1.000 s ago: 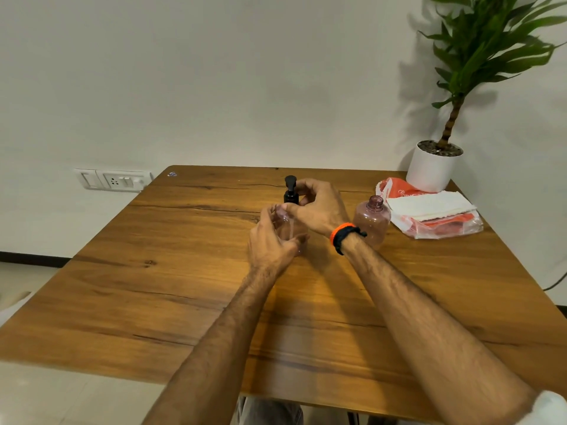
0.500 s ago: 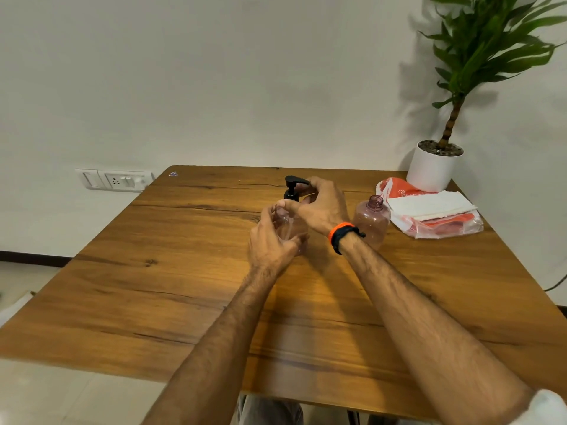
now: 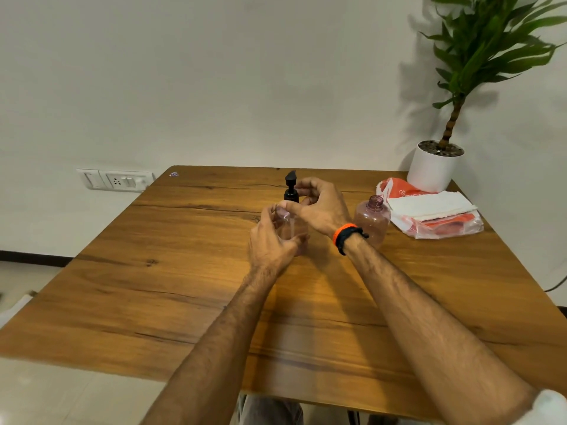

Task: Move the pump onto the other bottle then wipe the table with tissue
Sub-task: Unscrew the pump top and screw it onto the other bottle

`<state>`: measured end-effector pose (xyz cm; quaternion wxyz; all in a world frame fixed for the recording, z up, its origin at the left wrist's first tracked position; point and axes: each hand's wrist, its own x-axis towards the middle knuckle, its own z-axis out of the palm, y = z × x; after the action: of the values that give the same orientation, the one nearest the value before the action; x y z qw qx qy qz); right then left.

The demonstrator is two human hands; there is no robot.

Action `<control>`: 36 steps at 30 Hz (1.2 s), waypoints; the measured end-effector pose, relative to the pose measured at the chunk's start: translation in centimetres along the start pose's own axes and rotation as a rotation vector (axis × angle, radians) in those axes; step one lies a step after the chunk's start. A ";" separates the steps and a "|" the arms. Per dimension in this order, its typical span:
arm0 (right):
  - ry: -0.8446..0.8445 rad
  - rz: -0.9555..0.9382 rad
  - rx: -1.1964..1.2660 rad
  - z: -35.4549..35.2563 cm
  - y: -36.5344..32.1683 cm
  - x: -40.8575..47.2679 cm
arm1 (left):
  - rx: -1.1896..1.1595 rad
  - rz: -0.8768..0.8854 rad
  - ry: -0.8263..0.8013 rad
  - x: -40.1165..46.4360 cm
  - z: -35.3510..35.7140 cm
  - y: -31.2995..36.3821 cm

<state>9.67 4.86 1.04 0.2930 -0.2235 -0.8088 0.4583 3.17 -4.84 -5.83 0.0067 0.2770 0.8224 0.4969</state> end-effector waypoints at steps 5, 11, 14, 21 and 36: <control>0.090 0.001 -0.016 0.5 -0.1 -0.2 | 0.005 -0.012 0.003 0.0 0.0 0.1; 0.050 -0.007 -0.002 0.0 -0.4 0.3 | 0.004 -0.027 -0.001 -0.1 0.0 0.1; 0.088 -0.026 0.043 -0.5 -1.3 1.1 | -0.009 -0.015 0.006 -0.1 0.0 0.0; 0.124 -0.092 0.051 -1.5 -3.4 1.8 | 0.009 -0.027 -0.007 -0.1 0.0 0.1; 0.229 -0.142 0.017 -2.2 -3.9 1.2 | -0.060 -0.033 -0.012 -0.3 0.1 0.1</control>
<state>9.90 5.05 5.69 0.4170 -0.2143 -0.7799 0.4147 3.53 -4.85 -5.87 0.0283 0.2660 0.8117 0.5192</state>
